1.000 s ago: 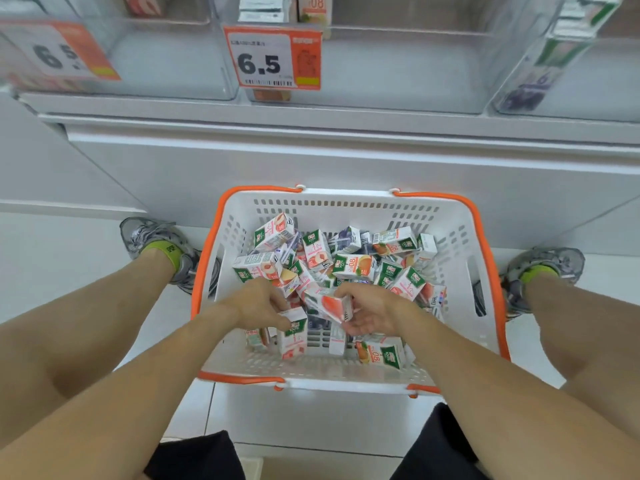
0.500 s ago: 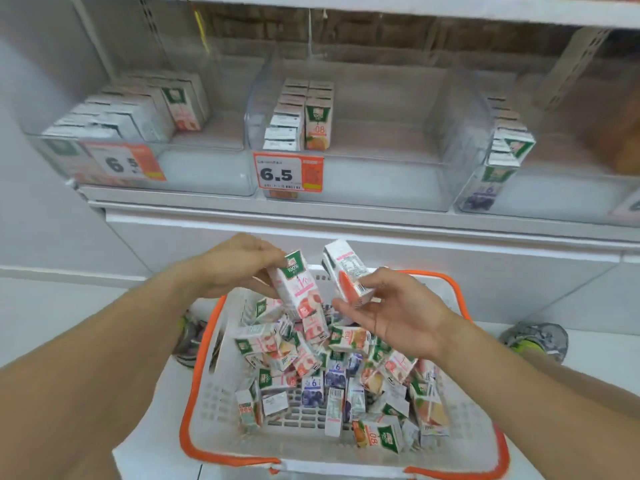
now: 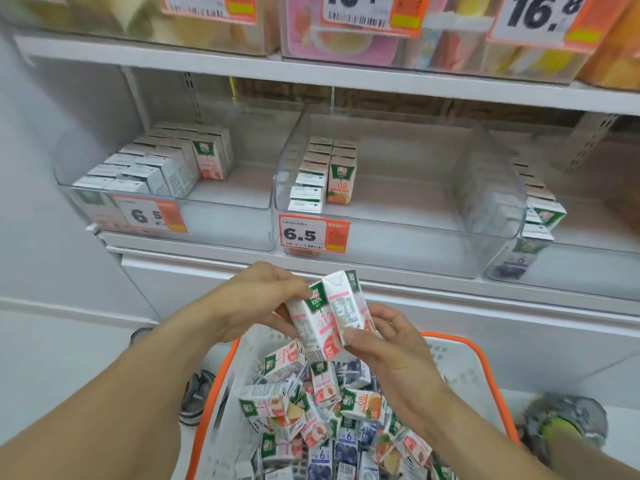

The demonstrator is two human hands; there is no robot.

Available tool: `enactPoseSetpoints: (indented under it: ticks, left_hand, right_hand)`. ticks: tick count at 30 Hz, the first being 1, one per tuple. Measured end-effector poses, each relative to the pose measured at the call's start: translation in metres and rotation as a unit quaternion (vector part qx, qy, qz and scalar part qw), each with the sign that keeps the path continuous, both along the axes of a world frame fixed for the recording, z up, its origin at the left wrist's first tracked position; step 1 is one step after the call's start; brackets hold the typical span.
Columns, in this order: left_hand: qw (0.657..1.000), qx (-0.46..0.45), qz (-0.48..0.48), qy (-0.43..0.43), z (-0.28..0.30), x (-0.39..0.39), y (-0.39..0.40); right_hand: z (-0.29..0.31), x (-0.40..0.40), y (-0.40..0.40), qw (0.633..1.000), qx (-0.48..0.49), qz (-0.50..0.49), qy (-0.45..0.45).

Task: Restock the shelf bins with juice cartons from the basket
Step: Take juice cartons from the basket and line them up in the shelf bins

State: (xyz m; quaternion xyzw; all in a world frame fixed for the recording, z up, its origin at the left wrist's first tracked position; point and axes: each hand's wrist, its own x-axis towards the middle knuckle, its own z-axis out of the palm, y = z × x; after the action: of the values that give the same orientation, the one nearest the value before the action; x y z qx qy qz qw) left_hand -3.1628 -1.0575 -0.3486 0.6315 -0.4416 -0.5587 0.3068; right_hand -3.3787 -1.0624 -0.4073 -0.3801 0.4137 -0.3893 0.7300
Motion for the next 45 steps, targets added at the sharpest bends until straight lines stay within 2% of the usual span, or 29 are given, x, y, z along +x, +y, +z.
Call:
enactPoseSetpoints:
  ticks: [11, 15, 21, 24, 29, 35, 37, 39, 42, 44, 45]
  left_hand:
    - [0.994, 0.013, 0.059, 0.088, 0.000, -0.003, 0.001]
    - [0.998, -0.009, 0.009, 0.053, -0.001, -0.010, 0.004]
    - [0.999, -0.027, 0.017, 0.004, -0.004, -0.012, 0.005]
    - [0.999, -0.041, 0.001, -0.002, -0.003, -0.003, 0.007]
    - [0.991, -0.053, -0.038, 0.118, -0.003, 0.006, 0.009]
    - [0.967, -0.122, 0.077, 0.211, -0.005, -0.002, 0.012]
    - [0.956, -0.161, 0.119, 0.216, -0.005, -0.001, 0.015]
    - [0.947, -0.209, 0.158, 0.183, -0.002, 0.003, 0.019]
    - [0.936, -0.292, 0.157, 0.116, 0.008, 0.014, 0.025]
    - [0.917, -0.347, 0.180, 0.083, 0.016, 0.029, 0.026]
    - [0.906, -0.368, 0.199, 0.072, 0.021, 0.039, 0.026]
  right_hand:
    - [0.002, 0.010, 0.011, 0.987, -0.125, -0.022, 0.095]
    - [0.005, 0.011, 0.018, 0.976, -0.171, -0.015, 0.133]
    - [0.009, 0.011, 0.030, 0.969, -0.205, -0.007, 0.136]
    - [0.018, 0.006, 0.024, 0.965, -0.205, 0.039, 0.156]
    - [0.034, -0.002, 0.010, 0.958, -0.199, 0.144, 0.147]
    - [0.053, 0.012, -0.008, 0.957, -0.195, 0.151, 0.151]
    - [0.062, 0.022, -0.016, 0.947, -0.213, 0.163, 0.175]
    - [0.076, 0.034, -0.025, 0.930, -0.238, 0.195, 0.201]
    - [0.101, 0.058, -0.037, 0.878, -0.325, 0.267, 0.227]
    - [0.116, 0.082, -0.041, 0.845, -0.395, 0.269, 0.238]
    - [0.122, 0.095, -0.043, 0.841, -0.414, 0.259, 0.232]
